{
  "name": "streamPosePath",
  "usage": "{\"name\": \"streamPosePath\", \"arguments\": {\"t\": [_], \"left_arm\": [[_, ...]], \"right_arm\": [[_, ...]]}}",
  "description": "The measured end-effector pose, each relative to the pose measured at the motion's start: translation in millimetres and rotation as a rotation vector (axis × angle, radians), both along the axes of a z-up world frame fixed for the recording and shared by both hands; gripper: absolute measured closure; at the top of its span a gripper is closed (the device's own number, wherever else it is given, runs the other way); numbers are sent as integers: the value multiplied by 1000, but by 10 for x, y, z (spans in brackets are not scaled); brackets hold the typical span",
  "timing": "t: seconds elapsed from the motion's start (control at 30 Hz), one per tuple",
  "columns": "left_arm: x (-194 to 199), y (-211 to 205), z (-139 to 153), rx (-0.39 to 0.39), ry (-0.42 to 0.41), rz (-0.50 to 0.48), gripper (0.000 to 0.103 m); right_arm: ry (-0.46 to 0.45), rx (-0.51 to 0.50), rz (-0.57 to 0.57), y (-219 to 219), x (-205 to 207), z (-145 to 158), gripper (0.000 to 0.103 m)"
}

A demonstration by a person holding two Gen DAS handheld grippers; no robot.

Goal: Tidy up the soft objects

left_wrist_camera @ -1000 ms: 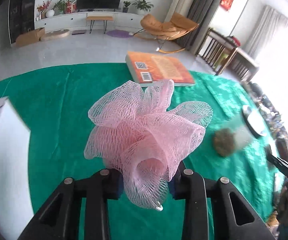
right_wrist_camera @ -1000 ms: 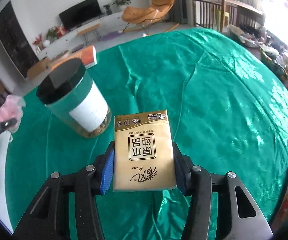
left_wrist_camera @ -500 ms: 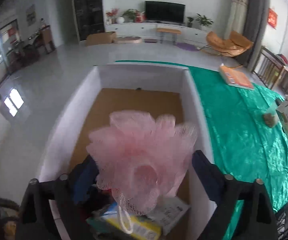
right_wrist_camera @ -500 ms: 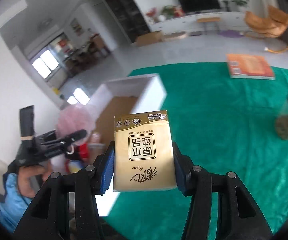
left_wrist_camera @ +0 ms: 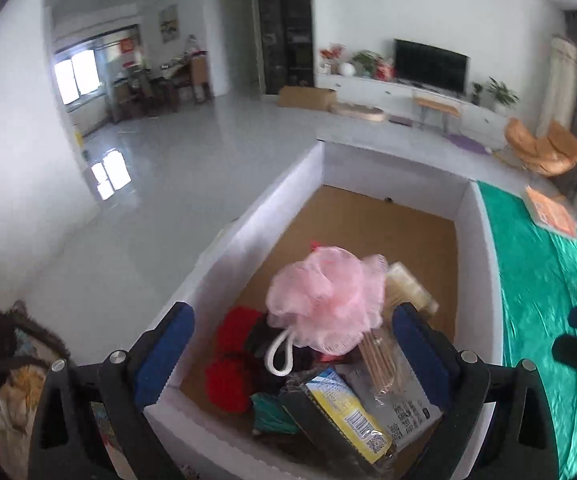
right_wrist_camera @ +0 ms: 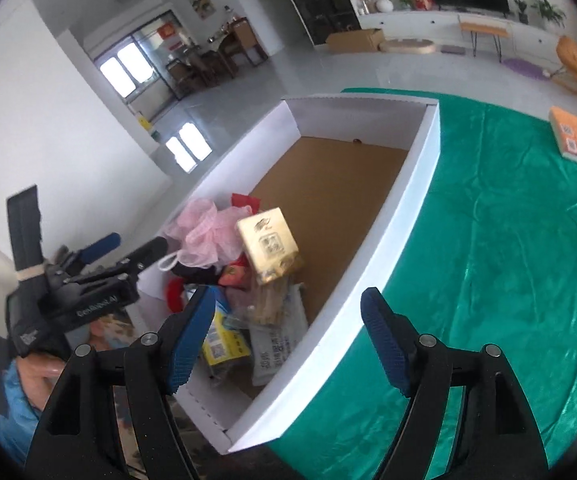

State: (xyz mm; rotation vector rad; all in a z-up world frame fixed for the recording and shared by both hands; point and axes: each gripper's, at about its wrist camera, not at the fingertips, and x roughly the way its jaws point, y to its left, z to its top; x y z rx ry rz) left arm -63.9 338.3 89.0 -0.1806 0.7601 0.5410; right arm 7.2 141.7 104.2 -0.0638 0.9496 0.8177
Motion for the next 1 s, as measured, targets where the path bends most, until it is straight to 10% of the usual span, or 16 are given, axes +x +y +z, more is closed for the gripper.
{"name": "streamPosePath", "arguments": {"t": [1.0], "left_arm": [[48,-343,-38,91,80,0,4]], "right_arm": [[-109,-198,39,314,-214,-70,25]]}}
